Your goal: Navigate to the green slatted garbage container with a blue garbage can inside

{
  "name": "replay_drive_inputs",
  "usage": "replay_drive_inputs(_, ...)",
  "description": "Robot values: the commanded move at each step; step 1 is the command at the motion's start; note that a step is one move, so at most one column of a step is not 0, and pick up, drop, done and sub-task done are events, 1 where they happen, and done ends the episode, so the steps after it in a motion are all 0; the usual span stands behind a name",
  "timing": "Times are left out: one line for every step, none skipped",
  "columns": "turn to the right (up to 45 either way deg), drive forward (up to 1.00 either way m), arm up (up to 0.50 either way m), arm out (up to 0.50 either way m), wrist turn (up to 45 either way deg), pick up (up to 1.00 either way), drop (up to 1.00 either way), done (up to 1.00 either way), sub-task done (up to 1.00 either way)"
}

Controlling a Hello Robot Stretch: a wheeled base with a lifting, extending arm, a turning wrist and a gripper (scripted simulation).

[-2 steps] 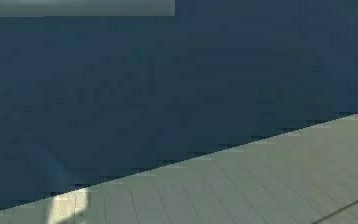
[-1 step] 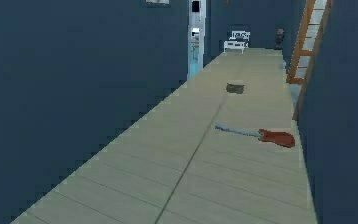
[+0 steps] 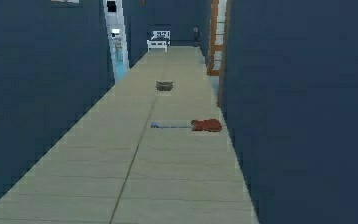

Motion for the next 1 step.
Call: replay_drive_inputs(0.0, 1.0, 0.0, 0.0, 0.0, 0.0, 0.0, 0.0, 0.0)
